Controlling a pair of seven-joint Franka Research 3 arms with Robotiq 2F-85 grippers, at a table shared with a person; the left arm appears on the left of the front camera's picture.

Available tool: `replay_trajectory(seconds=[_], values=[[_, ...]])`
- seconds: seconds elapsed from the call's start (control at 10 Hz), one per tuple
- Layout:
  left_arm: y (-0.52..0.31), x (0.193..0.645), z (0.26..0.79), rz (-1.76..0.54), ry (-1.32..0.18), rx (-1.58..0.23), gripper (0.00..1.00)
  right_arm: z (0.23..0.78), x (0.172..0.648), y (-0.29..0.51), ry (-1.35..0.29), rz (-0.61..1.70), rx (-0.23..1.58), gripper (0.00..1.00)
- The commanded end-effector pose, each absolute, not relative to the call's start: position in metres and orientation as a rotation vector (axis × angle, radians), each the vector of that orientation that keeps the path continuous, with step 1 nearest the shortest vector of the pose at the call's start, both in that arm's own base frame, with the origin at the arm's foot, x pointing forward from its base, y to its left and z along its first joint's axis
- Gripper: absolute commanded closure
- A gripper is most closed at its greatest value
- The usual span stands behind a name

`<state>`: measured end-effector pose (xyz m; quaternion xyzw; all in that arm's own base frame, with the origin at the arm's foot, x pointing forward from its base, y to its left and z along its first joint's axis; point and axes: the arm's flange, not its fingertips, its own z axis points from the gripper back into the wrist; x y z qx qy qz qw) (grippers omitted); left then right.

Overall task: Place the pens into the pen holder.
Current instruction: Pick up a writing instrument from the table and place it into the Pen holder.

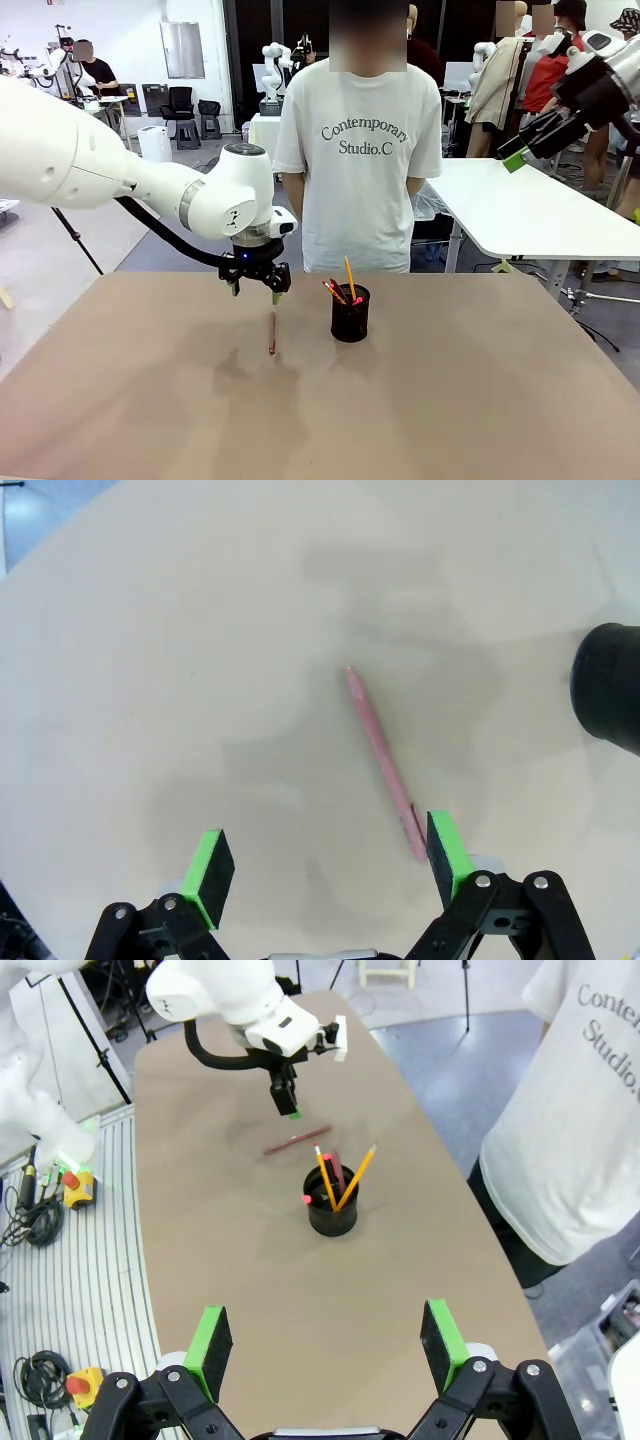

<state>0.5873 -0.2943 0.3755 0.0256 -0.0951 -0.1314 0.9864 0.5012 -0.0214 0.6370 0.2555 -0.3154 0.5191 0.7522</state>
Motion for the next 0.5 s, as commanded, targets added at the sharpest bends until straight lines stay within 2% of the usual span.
replay_trajectory(seconds=[0.0,0.4], values=[[-0.297,0.584,0.36,-0.208,-0.2,0.008,0.0,0.638,0.499,-0.021,-0.689,1.134,0.559,0.0],[-0.299,0.589,0.329,-0.092,-0.19,0.033,0.0,0.638,0.499,-0.021,-0.689,1.134,0.559,0.0]])
